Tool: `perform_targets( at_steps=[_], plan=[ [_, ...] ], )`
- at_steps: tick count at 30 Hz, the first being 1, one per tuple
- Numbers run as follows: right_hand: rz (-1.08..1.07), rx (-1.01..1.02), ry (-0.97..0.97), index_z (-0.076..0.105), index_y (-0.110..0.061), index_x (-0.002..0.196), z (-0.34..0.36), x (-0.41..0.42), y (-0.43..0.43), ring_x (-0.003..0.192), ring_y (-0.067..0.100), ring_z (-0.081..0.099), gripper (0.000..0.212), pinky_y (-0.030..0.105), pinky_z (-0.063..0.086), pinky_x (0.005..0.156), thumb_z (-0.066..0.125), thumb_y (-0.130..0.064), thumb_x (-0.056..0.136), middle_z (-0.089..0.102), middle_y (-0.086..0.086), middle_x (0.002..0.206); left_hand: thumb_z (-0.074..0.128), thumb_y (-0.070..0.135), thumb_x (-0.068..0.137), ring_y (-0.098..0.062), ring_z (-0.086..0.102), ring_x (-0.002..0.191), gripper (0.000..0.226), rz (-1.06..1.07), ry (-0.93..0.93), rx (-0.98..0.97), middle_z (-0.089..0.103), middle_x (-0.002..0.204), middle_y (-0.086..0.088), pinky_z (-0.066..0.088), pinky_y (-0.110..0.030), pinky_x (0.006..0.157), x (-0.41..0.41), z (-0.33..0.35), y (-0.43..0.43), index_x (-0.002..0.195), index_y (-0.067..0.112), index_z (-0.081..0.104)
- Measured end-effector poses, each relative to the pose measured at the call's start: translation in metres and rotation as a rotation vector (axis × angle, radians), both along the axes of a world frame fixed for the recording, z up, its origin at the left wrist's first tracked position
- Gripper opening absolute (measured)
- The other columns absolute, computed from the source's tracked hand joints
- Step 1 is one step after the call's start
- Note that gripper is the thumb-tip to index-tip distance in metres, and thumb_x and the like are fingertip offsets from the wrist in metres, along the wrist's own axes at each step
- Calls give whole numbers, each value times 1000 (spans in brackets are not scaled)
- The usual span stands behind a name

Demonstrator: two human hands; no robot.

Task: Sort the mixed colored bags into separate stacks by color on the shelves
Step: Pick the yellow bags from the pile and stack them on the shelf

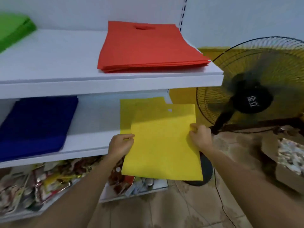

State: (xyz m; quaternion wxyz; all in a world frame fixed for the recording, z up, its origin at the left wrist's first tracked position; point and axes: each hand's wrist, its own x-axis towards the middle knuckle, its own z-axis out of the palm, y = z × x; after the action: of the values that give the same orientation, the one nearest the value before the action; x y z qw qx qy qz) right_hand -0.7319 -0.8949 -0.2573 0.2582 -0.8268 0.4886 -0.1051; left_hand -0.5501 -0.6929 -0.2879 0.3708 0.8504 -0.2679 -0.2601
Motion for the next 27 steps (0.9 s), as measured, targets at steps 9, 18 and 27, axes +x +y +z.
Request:
perform_targets(
  at_steps=[9,18,27],
  plan=[
    [163,-120,-73,50,-3,132,-58,87,-31,96,34,61,40,34,52,80,42,1,93,46,20,135,51,30,77,-25,50,123,53,71,-131,-7,54,134,-10,42,-35,101,52,-34,-6,126,12,59],
    [227,-137,-93,52,-1,129,-83,142,-76,108,34,55,34,31,39,89,44,-9,97,46,19,133,41,39,68,-31,48,121,70,28,-329,97,56,130,-13,43,-36,98,91,-66,-35,134,14,50],
    [229,-139,91,47,-6,134,-114,153,-88,127,32,38,45,34,33,100,48,-9,89,41,18,137,42,47,77,-28,33,129,72,23,-438,260,38,142,-8,32,-34,103,93,-80,-50,141,17,37]
  ],
)
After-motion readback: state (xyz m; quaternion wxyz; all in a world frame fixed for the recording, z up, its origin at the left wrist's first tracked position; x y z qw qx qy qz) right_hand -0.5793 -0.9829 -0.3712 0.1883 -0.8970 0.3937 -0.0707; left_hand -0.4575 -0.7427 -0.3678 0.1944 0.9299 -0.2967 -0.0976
